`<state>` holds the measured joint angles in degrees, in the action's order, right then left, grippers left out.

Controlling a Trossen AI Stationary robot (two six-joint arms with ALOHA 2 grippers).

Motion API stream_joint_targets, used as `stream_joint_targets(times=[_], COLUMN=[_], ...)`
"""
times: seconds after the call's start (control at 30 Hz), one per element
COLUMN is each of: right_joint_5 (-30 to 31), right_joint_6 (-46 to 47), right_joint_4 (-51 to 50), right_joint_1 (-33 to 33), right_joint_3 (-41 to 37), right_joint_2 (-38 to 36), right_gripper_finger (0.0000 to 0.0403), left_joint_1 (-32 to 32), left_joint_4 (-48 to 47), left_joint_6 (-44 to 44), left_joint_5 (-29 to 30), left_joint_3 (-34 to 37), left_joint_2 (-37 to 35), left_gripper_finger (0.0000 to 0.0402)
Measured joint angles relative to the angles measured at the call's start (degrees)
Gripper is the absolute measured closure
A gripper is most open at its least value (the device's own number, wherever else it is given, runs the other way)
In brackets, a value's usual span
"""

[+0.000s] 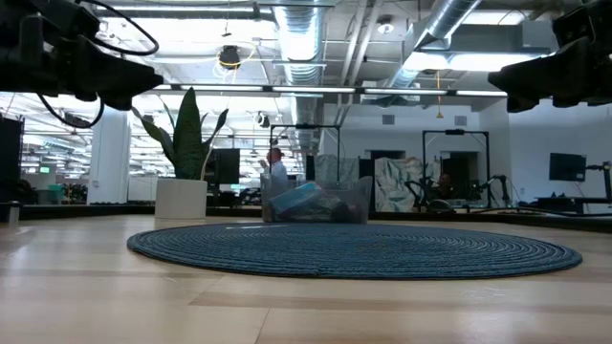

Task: Pick and place Granola Bars by type
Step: Return to Home Position

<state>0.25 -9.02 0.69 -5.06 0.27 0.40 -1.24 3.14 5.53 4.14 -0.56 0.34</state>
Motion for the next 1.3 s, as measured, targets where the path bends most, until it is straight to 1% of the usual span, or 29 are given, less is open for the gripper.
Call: stream_joint_targets(times=[0.13, 0.27, 1.13, 1.3], right_joint_5=[0.0, 0.02, 0.0, 0.01], right_joint_6=[0.0, 0.0, 0.0, 0.0], right_joint_4=[0.0, 0.0, -0.02, -0.02], right_joint_1=[0.0, 0.0, 0.0, 0.0], right_joint_3=[0.0, 0.0, 0.0, 0.01], right_joint_2=[0.0, 0.0, 0.0, 0.0], right_gripper_finger=[0.0305, 0.0305, 0.0305, 0.0305], left_joint_1=[0.24, 0.24, 0.24, 0.24], left_joint_4=[-0.39, -0.59, -0.81, -0.83], left_joint_6=[1.12, 2.2, 2.6, 1.35], left_joint_5=[0.94, -0.79, -0.56, -0.43], left_joint_3=[0.0, 0.02, 0.08, 0.09], left_joint_2=[0.0, 0.0, 0.0, 0.0], left_gripper_finger=[0.0265, 0.0265, 0.0265, 0.0265])
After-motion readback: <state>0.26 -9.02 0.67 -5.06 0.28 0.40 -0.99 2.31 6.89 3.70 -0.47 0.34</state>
